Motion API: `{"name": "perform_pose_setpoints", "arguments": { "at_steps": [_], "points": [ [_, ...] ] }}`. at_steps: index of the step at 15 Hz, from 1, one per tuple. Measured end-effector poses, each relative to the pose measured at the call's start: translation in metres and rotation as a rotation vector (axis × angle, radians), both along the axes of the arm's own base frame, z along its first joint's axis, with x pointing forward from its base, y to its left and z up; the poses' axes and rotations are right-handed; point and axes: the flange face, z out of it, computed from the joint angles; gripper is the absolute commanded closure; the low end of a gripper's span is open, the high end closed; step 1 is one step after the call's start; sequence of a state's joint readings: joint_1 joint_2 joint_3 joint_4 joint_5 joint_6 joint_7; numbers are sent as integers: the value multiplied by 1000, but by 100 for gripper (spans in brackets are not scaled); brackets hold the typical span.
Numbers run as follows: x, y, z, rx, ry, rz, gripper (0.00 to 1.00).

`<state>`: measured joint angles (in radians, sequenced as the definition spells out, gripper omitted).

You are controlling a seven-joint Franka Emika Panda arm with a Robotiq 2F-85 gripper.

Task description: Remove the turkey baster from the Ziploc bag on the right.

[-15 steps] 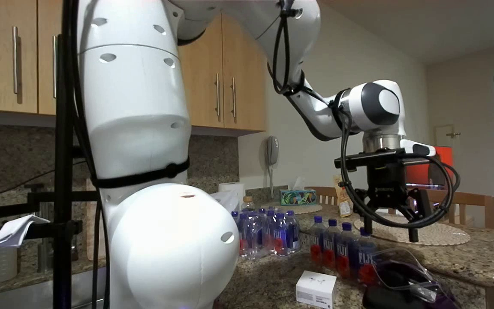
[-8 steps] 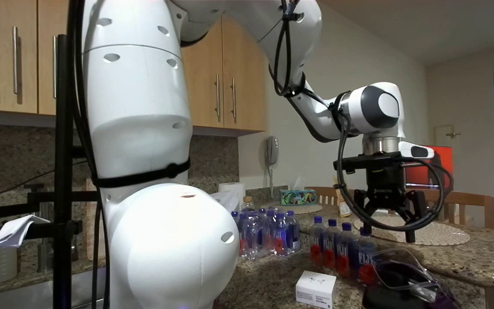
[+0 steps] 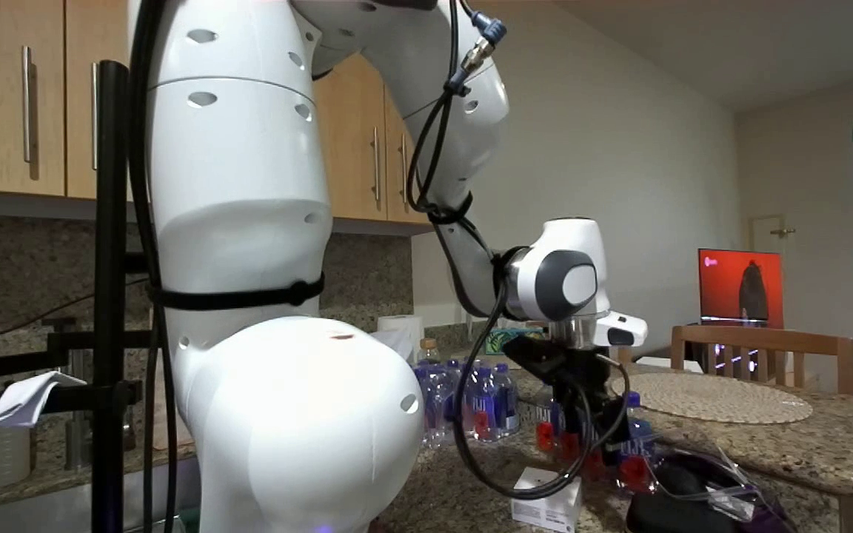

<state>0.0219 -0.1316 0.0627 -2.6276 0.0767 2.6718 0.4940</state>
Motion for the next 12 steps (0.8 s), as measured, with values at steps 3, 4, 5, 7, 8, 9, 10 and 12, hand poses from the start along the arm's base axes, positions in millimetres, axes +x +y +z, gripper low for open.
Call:
{"name": "perform_pose_setpoints", "arguments": {
  "at_steps": [3,4,5,7,8,9,10,12],
  "points": [
    [-13,-13,-27,55,-81,-138,0],
    [-16,-20,-32,74,-101,-195,0],
    [-19,-25,-35,94,-121,-254,0],
    [-23,-29,-34,140,-158,-369,0],
    [-24,-27,-32,166,-176,-421,0],
    [-25,-22,-29,193,-196,-471,0],
    [-26,-17,-25,218,-217,-513,0],
    [-28,-7,-13,263,-269,-586,0]
  ]
}}
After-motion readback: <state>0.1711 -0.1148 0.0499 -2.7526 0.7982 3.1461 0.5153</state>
